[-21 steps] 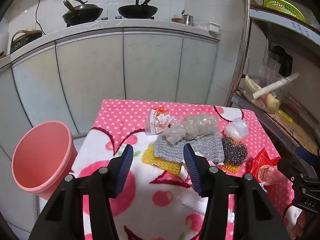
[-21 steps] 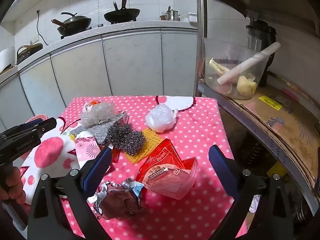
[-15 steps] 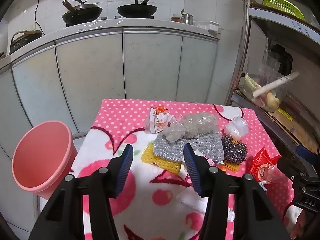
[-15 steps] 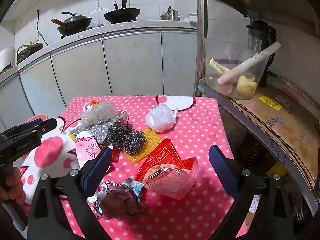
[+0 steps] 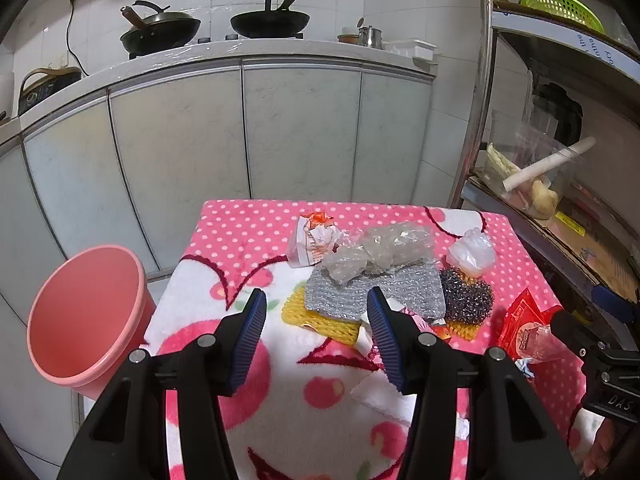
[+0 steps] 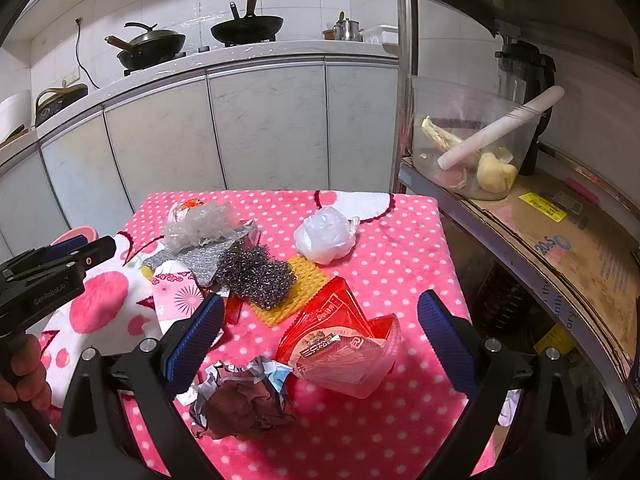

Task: Collect trash

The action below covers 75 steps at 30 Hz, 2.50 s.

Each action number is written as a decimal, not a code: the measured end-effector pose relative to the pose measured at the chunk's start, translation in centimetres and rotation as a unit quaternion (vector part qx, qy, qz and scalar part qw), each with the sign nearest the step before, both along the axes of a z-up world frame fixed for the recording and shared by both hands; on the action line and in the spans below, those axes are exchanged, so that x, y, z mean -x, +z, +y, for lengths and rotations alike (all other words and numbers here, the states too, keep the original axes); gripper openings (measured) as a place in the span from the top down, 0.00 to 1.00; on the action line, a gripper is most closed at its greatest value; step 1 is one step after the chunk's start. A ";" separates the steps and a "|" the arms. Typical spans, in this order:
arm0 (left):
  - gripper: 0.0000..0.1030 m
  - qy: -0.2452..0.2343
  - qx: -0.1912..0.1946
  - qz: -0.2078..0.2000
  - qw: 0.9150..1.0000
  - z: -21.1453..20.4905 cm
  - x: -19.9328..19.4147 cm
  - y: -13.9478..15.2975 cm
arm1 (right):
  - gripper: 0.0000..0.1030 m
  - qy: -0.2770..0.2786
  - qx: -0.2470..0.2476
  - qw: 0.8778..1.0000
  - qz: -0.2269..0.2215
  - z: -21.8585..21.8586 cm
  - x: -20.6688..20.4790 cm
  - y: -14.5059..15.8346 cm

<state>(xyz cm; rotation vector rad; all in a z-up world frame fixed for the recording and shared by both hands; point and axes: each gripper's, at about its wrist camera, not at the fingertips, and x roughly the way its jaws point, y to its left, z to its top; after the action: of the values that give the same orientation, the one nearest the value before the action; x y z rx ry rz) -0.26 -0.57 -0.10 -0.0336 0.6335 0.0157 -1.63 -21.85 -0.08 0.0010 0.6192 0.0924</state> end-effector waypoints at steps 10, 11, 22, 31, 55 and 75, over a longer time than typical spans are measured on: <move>0.50 -0.002 0.000 0.000 1.000 0.0 0.0 0.1 | 0.05 0.001 0.001 1.000 0.001 0.0 -0.1 0.1; 0.50 -0.002 0.000 0.000 1.000 0.0 0.1 0.1 | 0.05 0.001 0.001 1.000 0.001 0.1 -0.1 0.0; 0.50 -0.003 0.001 0.000 1.000 0.0 0.1 0.1 | 0.05 0.001 0.002 1.000 0.001 0.0 -0.1 0.1; 0.50 -0.003 0.003 -0.001 1.000 0.1 0.2 0.2 | 0.05 0.002 0.002 1.000 0.001 -0.2 -0.2 0.1; 0.50 -0.006 0.007 -0.006 1.000 -0.1 0.5 0.8 | 0.05 -0.004 -0.015 0.997 -0.076 -0.4 1.6 2.6; 0.50 -0.011 0.007 -0.008 1.000 0.5 0.7 0.9 | 0.05 -0.014 -0.008 0.997 -0.073 -1.5 1.5 2.6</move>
<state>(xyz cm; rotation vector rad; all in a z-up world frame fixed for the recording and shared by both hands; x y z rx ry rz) -1.00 -0.03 0.81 -0.0397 0.6171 -0.0092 -3.17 -23.35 2.51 0.0175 0.4721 0.0699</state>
